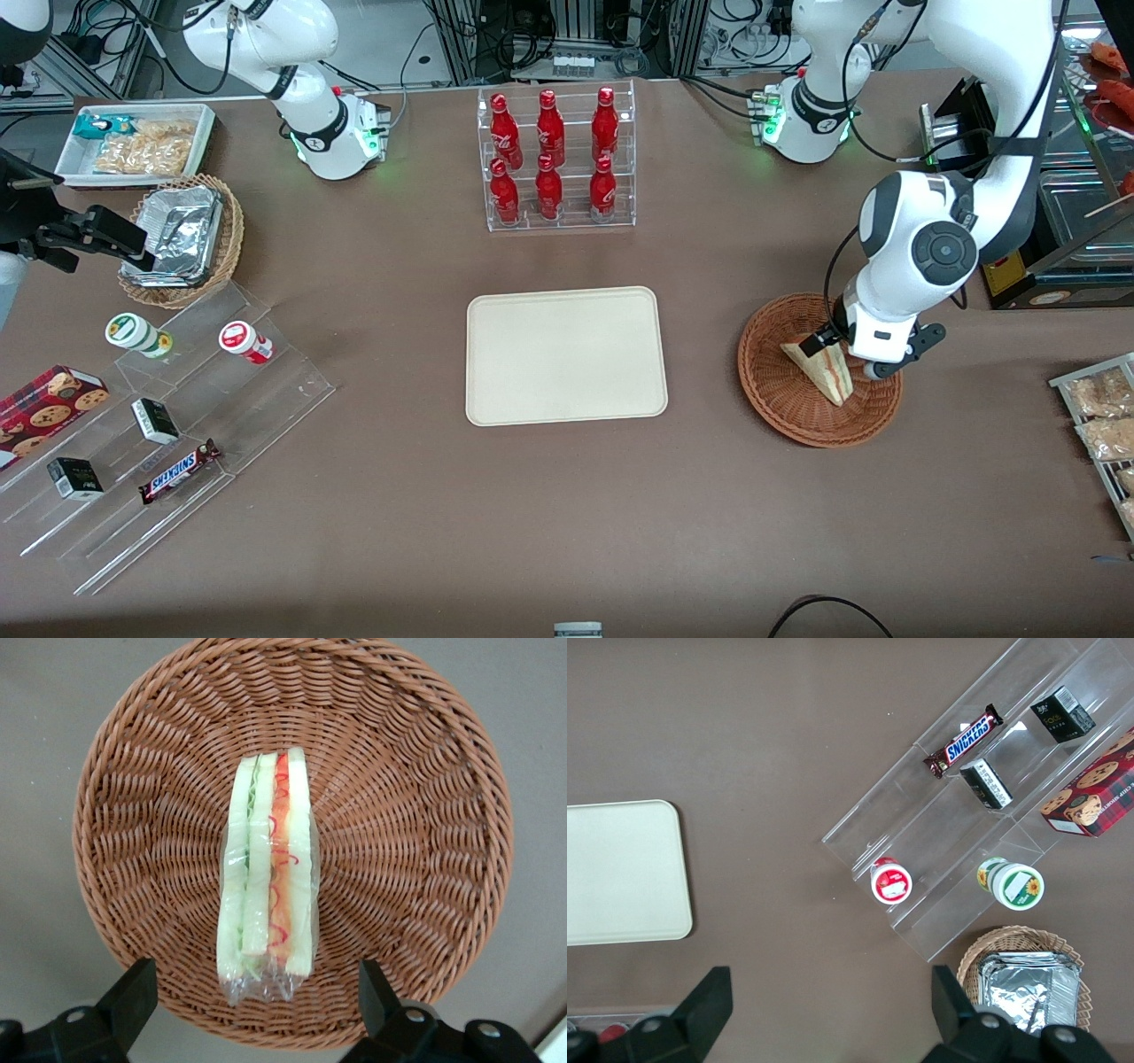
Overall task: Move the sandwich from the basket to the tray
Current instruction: 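Close the left gripper on the sandwich's wrapped edge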
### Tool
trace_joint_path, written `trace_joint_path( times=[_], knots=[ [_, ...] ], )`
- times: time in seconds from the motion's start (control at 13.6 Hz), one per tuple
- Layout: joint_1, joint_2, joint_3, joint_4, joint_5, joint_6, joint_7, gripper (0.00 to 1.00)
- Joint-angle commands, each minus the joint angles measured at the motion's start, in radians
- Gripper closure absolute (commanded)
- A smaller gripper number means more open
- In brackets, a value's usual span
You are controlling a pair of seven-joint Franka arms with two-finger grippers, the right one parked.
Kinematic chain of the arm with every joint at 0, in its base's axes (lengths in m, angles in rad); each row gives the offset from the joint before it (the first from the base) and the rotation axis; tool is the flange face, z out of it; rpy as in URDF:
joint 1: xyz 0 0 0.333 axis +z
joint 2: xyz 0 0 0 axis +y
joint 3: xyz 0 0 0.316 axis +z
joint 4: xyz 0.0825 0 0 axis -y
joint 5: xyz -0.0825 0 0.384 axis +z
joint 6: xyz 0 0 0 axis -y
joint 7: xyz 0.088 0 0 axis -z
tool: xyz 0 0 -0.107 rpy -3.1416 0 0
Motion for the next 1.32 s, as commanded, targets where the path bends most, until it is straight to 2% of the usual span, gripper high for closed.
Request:
trace_joint_path(
  times=[0.0,0.59,0.66,0.74,0.81,0.88,1.1,1.25],
  knots=[
    [0.001,0.029,0.004,-0.013,-0.010,0.051,-0.059,0.00],
    [0.003,0.089,0.004,-0.020,-0.011,0.091,-0.064,0.01],
    [0.003,0.089,0.004,-0.020,-0.011,0.090,-0.064,0.18],
    [0.003,0.089,0.004,-0.019,-0.011,0.088,-0.066,0.48],
    [0.003,0.090,0.006,-0.016,-0.011,0.085,-0.066,0.72],
    [0.003,0.092,0.006,-0.013,-0.011,0.080,-0.063,0.85],
    [0.001,0.090,0.006,0.007,-0.010,0.074,-0.047,0.91],
    [0.001,0.083,0.006,0.062,-0.006,-0.010,-0.043,0.91]
  ],
)
